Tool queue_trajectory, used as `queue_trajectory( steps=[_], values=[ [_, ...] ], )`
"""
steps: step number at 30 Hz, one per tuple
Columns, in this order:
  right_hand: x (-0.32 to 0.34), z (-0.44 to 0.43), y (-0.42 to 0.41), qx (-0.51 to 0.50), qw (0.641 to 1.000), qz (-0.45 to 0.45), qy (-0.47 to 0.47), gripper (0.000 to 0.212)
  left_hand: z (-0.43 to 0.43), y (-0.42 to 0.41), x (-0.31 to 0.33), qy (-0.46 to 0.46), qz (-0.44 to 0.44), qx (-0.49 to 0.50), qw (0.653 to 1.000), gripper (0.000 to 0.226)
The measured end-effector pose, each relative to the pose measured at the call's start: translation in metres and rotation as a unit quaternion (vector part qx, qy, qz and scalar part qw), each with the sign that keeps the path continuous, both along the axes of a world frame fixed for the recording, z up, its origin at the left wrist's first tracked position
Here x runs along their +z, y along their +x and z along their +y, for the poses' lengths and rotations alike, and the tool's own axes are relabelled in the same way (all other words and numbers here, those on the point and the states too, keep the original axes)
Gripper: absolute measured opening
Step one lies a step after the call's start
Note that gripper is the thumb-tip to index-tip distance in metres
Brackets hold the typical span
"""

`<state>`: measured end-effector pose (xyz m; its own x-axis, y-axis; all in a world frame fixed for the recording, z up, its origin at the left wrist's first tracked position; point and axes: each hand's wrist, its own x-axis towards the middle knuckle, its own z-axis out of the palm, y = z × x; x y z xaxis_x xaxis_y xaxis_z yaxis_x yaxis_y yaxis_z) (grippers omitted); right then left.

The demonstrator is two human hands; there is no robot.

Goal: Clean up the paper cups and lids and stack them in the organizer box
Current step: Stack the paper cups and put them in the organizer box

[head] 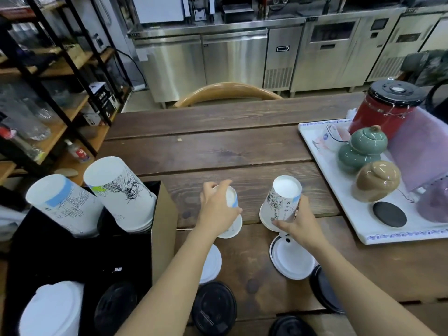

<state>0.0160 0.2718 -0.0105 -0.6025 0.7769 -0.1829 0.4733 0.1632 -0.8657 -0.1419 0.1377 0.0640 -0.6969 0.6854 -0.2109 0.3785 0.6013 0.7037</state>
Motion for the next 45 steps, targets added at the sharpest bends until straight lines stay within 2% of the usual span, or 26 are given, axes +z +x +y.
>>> queue_trajectory(
  steps=[4,7,10,14,17,19,21,23,26,29,32,35,39,45],
  values=[
    [0.002,0.0,-0.006,-0.006,0.999,0.038,-0.029,0.084,0.008,0.007,-0.001,-0.005,-0.011,-0.038,0.999,0.074],
    [0.003,0.002,-0.007,-0.034,0.998,0.031,-0.034,0.075,0.008,0.005,-0.003,0.005,-0.021,-0.055,0.998,0.077],
    [0.013,0.006,-0.007,-0.065,0.997,0.047,-0.018,0.066,0.004,0.003,-0.006,0.04,-0.043,-0.023,0.998,0.086],
    [0.051,0.011,-0.018,-0.108,0.984,0.137,0.023,0.067,0.004,0.001,-0.015,0.06,-0.081,0.006,0.995,0.094],
    [0.083,0.012,-0.031,-0.081,0.975,0.203,0.044,0.078,0.004,0.003,-0.022,0.059,-0.101,0.002,0.993,0.084],
    [0.099,0.007,-0.037,-0.038,0.974,0.219,0.05,0.082,0.004,0.003,-0.03,0.038,-0.115,-0.009,0.993,0.086],
    [0.111,-0.002,-0.041,0.023,0.977,0.206,0.057,0.082,0.002,0.0,-0.036,0.019,-0.132,-0.03,0.991,0.087],
    [0.113,-0.013,-0.046,0.09,0.981,0.162,0.063,0.078,-0.001,-0.003,-0.034,0.03,-0.168,-0.038,0.985,0.068],
    [0.1,-0.023,-0.051,0.13,0.985,0.093,0.065,0.078,-0.006,-0.007,-0.029,0.085,-0.222,0.079,0.968,0.037],
    [0.083,-0.027,-0.052,0.13,0.989,0.047,0.049,0.074,-0.009,-0.019,-0.03,0.145,-0.263,0.231,0.925,0.03],
    [0.063,-0.03,-0.055,0.155,0.986,-0.001,0.056,0.077,-0.01,-0.022,-0.028,0.162,-0.296,0.242,0.91,0.015],
    [0.04,-0.032,-0.058,0.167,0.984,-0.036,0.051,0.078,-0.009,-0.02,-0.031,0.148,-0.307,0.21,0.916,0.012],
    [0.016,-0.033,-0.059,0.146,0.989,-0.03,0.015,0.078,-0.006,-0.017,-0.043,0.108,-0.318,0.18,0.924,0.014],
    [0.004,-0.029,-0.063,0.157,0.987,0.002,-0.018,0.083,0.0,-0.003,-0.051,0.061,-0.336,0.153,0.927,0.036]
  ],
)
